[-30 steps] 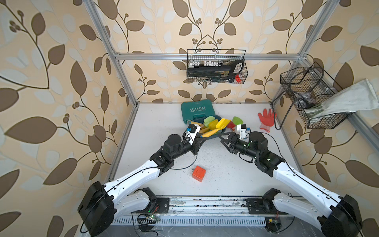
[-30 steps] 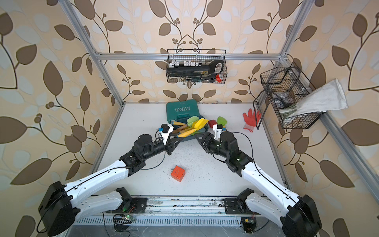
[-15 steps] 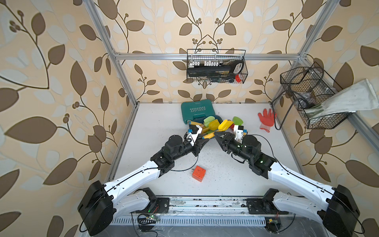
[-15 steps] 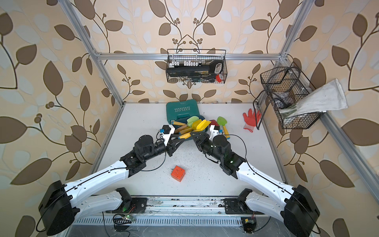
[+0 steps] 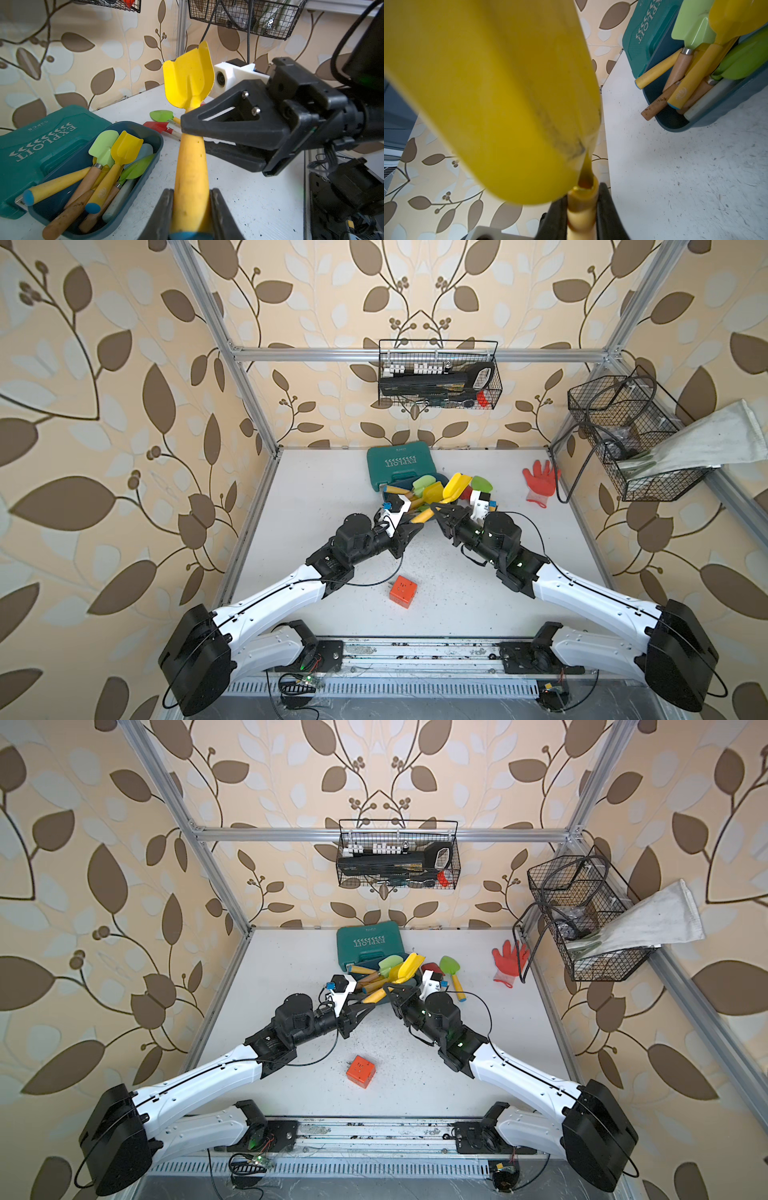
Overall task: Take the shovel out of the storage box
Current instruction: Pick up the shovel from the storage box.
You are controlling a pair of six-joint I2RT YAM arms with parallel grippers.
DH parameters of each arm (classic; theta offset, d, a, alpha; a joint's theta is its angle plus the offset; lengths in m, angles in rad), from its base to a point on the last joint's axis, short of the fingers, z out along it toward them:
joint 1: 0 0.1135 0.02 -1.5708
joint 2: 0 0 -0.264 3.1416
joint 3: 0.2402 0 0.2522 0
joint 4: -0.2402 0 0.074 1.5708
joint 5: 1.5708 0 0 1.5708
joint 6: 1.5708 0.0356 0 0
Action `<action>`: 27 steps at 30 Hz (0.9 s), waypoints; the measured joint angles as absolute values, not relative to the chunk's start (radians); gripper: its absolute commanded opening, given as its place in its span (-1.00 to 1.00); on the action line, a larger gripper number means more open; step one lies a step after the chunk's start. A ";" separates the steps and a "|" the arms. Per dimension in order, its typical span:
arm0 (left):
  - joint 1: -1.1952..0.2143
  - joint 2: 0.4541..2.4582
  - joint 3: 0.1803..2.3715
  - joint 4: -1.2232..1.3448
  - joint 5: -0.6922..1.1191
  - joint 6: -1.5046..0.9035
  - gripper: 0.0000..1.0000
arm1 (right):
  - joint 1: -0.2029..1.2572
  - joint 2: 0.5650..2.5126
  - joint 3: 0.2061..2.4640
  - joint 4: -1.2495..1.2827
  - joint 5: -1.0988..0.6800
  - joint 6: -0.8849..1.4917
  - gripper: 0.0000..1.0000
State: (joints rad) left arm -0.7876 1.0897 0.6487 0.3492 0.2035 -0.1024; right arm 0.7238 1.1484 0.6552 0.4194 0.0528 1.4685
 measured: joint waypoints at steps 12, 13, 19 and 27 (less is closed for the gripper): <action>-0.794 1.083 0.654 0.307 0.191 -0.089 0.97 | 0.717 1.094 0.736 0.128 0.089 1.283 -0.95; -0.794 1.079 0.654 0.300 0.184 -0.086 0.97 | 0.715 1.093 0.758 0.094 0.091 1.250 -0.96; -0.794 1.058 0.656 0.266 0.151 -0.079 0.98 | 0.670 1.094 0.856 -0.108 0.141 1.024 -0.99; -0.794 1.066 0.678 0.183 0.049 -0.122 0.98 | 0.596 1.164 0.968 -0.345 0.289 0.709 -1.00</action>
